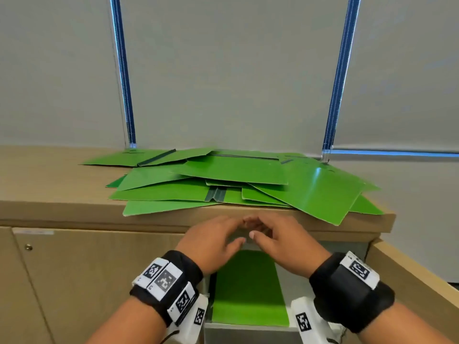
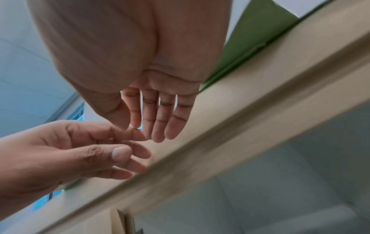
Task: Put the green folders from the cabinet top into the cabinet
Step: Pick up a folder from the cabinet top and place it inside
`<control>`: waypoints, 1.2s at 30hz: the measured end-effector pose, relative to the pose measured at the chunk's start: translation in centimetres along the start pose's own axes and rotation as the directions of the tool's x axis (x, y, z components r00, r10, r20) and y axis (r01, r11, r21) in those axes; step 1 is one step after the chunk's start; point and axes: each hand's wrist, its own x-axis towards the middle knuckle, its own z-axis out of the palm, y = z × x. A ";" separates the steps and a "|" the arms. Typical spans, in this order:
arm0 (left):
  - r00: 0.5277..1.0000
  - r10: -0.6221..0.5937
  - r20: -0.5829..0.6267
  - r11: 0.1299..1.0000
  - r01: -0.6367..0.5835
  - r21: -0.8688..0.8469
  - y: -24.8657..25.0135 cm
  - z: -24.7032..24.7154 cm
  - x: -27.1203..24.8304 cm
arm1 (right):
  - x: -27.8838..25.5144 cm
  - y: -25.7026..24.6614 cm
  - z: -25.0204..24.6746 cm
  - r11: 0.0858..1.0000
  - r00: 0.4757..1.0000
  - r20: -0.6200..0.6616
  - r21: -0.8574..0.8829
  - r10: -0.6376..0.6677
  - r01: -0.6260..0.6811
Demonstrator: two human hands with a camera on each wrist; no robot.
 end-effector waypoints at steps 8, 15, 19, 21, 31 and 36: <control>0.996 -0.038 -0.084 0.990 0.049 0.134 0.5 -6.5 6.5 | 3.5 -1.3 -4.7 0.983 0.980 -0.084 -0.019 0.181 -0.184; 0.908 -0.262 0.328 0.900 0.107 0.424 -2.1 -6.5 12.2 | 5.6 -1.0 -6.6 0.820 0.897 -0.065 0.438 0.437 -0.368; 0.899 -0.272 0.343 0.903 0.116 0.413 -3.1 -5.2 12.7 | 5.6 -0.2 -6.5 0.772 0.889 -0.021 0.506 0.457 -0.384; 0.918 -0.242 0.313 0.892 0.084 0.444 -3.3 -5.1 12.7 | 5.5 0.0 -6.4 0.740 0.888 0.016 0.546 0.459 -0.393; 0.983 -0.078 -0.167 0.900 0.141 0.412 0.1 -8.2 11.4 | 6.8 -0.9 -5.2 0.542 0.872 0.086 0.753 0.481 -0.373; 0.971 -0.018 -0.240 0.908 0.116 0.402 3.5 -9.3 9.1 | 8.6 -1.9 -5.0 0.399 0.908 0.017 0.895 0.418 -0.201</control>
